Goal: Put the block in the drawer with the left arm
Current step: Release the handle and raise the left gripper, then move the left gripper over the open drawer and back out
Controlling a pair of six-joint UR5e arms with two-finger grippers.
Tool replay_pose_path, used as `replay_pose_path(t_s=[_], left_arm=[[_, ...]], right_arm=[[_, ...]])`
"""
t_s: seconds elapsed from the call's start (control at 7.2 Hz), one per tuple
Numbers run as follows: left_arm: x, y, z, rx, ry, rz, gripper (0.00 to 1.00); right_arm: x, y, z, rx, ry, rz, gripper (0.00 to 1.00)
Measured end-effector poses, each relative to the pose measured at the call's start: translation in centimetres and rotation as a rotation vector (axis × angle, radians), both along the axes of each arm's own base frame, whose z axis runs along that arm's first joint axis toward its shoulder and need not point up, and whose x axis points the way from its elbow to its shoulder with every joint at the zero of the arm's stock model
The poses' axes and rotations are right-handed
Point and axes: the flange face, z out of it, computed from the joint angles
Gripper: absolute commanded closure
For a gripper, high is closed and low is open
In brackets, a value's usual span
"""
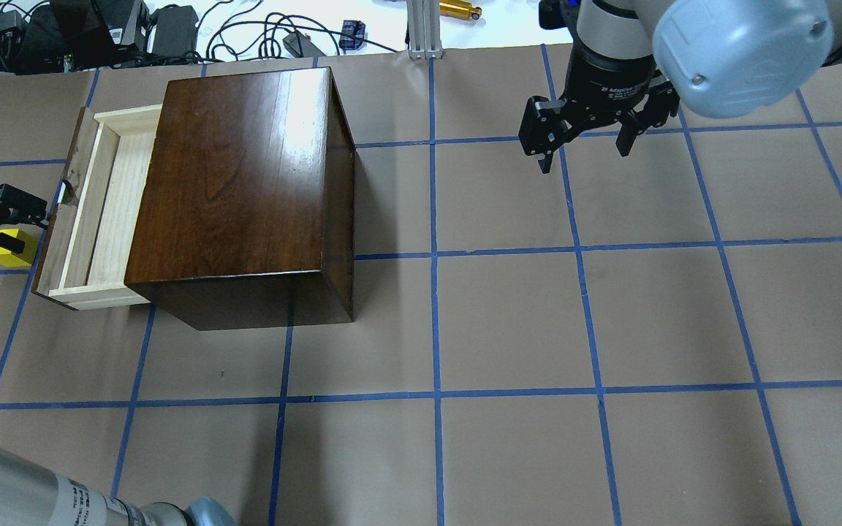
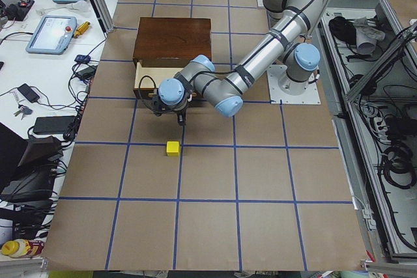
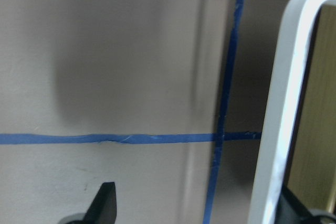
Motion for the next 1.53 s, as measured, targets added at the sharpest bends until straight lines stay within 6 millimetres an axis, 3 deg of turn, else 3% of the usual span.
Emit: replay_pose_path(t_s=[0.42,0.69,1.11,1.39,1.53], left_arm=[[0.4,0.3,1.5,-0.017,-0.021,0.003,0.0],[0.3,0.7,4.9,-0.028,-0.069,-0.002,0.0],[-3.2,3.9,13.6,-0.042,-0.097,-0.009,0.0],[-6.6,8.0,20.0,-0.035,-0.146,-0.015,0.0],[-8.1,9.8,22.2,-0.026,-0.176,-0.018,0.0]], right_arm=[[0.0,0.0,0.0,0.0,0.0,0.001,0.0],[0.0,0.0,0.0,0.0,0.0,0.0,0.0],[0.0,0.0,0.0,0.0,0.0,0.0,0.0],[0.0,0.0,0.0,0.0,0.0,0.0,0.0],[0.0,0.0,0.0,0.0,0.0,0.0,0.0]])
